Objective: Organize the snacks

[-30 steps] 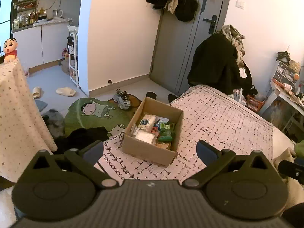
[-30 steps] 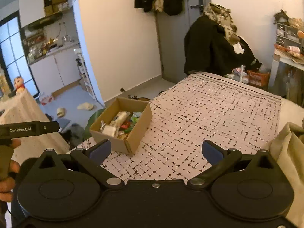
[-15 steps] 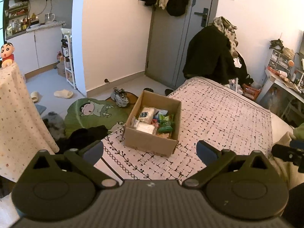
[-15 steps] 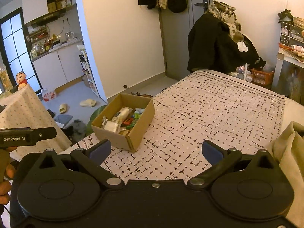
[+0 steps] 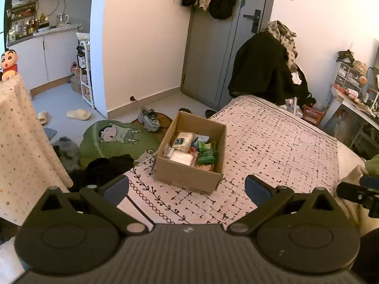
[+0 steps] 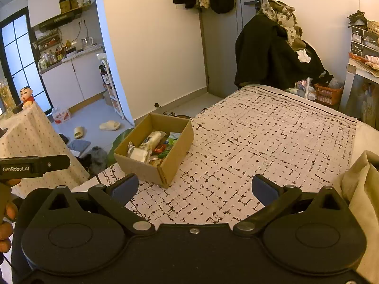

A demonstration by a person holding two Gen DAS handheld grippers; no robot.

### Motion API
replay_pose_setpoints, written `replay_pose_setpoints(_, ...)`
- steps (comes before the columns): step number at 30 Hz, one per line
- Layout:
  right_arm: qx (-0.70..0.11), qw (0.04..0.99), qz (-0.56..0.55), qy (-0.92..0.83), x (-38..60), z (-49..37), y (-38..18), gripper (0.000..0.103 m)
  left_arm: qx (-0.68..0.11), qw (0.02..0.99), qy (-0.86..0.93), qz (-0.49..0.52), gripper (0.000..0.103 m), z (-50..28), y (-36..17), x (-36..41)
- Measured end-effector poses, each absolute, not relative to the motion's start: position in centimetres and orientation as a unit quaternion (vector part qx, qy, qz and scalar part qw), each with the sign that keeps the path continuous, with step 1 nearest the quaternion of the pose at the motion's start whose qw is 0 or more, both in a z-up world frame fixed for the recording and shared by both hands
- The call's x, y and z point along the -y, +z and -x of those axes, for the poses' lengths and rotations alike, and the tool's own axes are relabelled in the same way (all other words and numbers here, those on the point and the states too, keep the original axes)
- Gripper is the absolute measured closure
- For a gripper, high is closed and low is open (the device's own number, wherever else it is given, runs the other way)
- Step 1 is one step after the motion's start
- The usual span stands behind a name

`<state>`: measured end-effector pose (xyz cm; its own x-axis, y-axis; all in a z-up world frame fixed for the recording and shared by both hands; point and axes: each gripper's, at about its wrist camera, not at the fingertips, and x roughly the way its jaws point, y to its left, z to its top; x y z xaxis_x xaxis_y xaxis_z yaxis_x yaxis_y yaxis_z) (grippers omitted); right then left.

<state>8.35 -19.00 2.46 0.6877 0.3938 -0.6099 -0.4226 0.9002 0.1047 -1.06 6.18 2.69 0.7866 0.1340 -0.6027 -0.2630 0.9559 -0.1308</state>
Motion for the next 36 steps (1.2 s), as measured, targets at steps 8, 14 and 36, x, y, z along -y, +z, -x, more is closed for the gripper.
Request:
replay_pose_setpoints(8,-0.333,0.916,0.022,0.223,18.8,-8.3,2.3,0.000,-0.310,0.939,0.106,0.106,0.000,0.9,2.7,-6.3)
replay_pose_setpoints(14,-0.335,0.915,0.025,0.222,18.8,-8.5,2.2,0.000,-0.312,0.939,0.100,0.105,0.000,0.8,2.8,-6.3)
replay_pose_setpoints(36,-0.342,0.914,0.022,0.218,18.8,-8.7,1.9,0.000,-0.312,0.941,0.087,0.100,0.000,0.3,2.9,-5.3)
